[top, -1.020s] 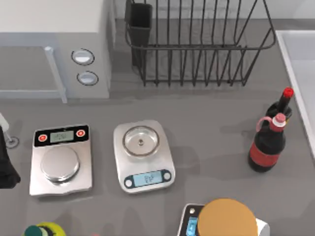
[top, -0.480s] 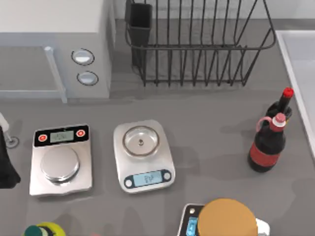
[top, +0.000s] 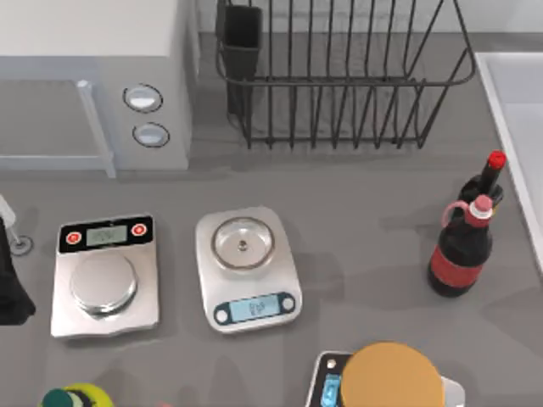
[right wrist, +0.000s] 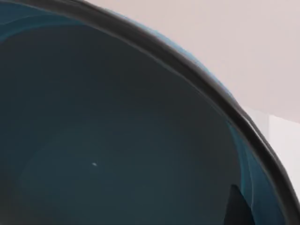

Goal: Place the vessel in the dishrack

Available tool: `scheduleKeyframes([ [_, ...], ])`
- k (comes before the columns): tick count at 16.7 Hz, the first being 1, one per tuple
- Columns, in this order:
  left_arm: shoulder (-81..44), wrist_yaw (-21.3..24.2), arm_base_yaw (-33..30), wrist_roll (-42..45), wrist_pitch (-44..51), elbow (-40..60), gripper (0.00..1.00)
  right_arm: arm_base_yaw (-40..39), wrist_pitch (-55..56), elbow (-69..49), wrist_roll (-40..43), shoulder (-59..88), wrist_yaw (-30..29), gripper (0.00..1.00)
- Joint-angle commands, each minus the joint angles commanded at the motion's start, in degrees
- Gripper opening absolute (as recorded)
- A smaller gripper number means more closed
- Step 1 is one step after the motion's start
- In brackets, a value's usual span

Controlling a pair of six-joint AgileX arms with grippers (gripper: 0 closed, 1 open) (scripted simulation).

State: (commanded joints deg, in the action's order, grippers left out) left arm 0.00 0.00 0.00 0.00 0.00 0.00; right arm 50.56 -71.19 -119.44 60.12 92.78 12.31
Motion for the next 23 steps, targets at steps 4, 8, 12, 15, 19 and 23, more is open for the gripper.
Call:
scheduleKeyframes([
  [4,0.00,0.00,0.00,0.00,0.00,0.00,1.00,10.38,19.19,-20.40,22.01,-2.69,11.36,0.00],
  [8,0.00,0.00,0.00,0.00,0.00,0.00,1.00,22.79,39.37,-42.80,48.21,-3.79,23.58,0.00],
  [12,0.00,0.00,0.00,0.00,0.00,0.00,1.00,35.85,57.77,-66.02,73.06,-4.16,34.54,0.00],
  [15,0.00,0.00,0.00,0.00,0.00,0.00,1.00,45.49,69.65,-82.70,88.09,-4.62,40.74,0.00],
  [19,0.00,0.00,0.00,0.00,0.00,0.00,1.00,57.09,82.87,-102.45,104.35,-5.37,45.80,0.00],
  [23,0.00,0.00,0.00,0.00,0.00,0.00,1.00,65.32,92.47,-116.59,116.99,-5.83,47.94,0.00],
])
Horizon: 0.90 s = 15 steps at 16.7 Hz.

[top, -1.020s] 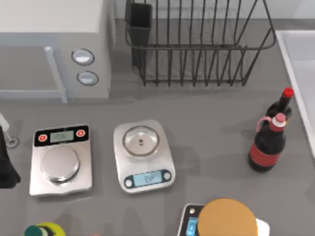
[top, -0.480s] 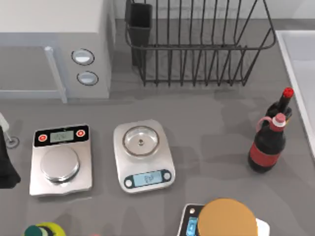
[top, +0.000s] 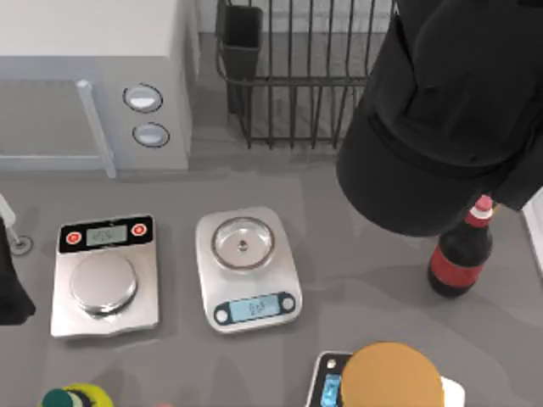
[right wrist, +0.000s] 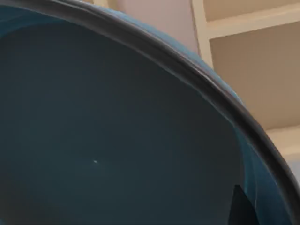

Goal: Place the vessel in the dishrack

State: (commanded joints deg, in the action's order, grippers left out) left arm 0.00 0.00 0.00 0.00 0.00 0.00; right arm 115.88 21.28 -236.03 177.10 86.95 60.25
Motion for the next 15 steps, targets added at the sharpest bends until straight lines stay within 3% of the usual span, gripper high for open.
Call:
scheduleKeyframes([
  [3,0.00,0.00,0.00,0.00,0.00,0.00,1.00,2.76,2.74,-4.56,4.48,-0.12,0.47,0.00],
  [9,0.00,0.00,0.00,0.00,0.00,0.00,1.00,2.82,2.70,-5.00,4.72,-0.24,0.36,0.00],
  [15,0.00,0.00,0.00,0.00,0.00,0.00,1.00,11.58,-9.20,-4.82,4.49,-12.88,-8.86,0.00],
])
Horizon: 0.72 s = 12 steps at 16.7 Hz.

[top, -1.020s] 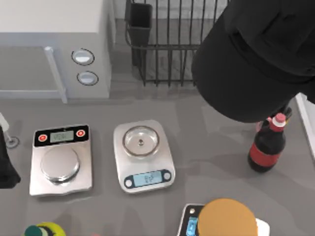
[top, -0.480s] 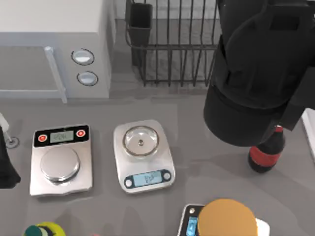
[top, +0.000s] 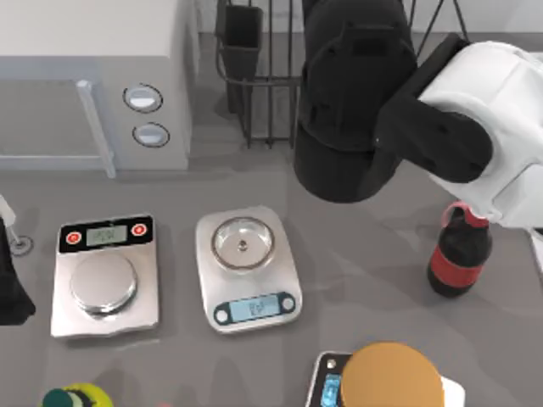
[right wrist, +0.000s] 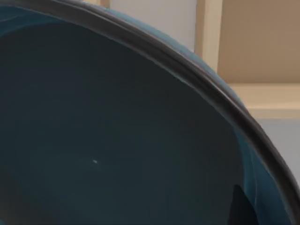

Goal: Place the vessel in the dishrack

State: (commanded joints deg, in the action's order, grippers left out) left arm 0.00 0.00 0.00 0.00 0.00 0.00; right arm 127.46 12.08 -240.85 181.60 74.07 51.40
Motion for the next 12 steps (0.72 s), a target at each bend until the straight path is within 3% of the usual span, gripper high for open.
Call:
scheduleKeyframes([
  [7,0.00,0.00,0.00,0.00,0.00,0.00,1.00,14.08,-19.16,0.56,-0.70,-20.35,-13.85,0.00],
  [12,0.00,0.00,0.00,0.00,0.00,0.00,1.00,15.04,-20.16,0.61,-0.68,-21.36,-14.79,0.00],
])
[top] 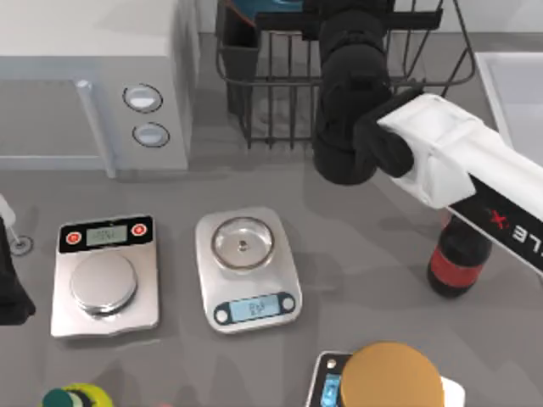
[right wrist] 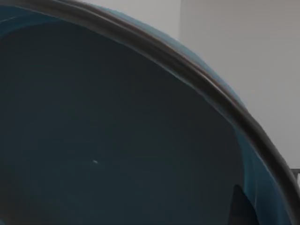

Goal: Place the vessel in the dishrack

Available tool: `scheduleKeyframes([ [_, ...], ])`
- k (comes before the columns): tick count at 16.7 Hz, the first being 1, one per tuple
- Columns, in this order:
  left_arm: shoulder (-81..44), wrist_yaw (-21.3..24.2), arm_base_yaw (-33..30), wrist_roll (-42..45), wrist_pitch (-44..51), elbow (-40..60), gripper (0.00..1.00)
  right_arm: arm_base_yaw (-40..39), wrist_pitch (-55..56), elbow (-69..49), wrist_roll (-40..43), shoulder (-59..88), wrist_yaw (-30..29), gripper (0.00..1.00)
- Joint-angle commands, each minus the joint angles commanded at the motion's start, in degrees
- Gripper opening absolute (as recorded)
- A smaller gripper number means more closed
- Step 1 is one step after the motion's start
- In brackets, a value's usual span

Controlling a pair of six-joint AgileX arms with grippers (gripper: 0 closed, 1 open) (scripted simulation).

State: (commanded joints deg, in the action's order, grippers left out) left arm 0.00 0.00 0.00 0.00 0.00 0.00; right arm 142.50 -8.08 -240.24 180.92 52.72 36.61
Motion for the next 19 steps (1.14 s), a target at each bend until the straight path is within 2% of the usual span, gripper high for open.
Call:
scheduleKeyframes([
  [13,0.00,0.00,0.00,0.00,0.00,0.00,1.00,0.00,0.00,0.00,0.00,0.00,0.00,0.98],
  [19,0.00,0.00,0.00,0.00,0.00,0.00,1.00,0.00,0.00,0.00,0.00,0.00,0.00,1.00],
])
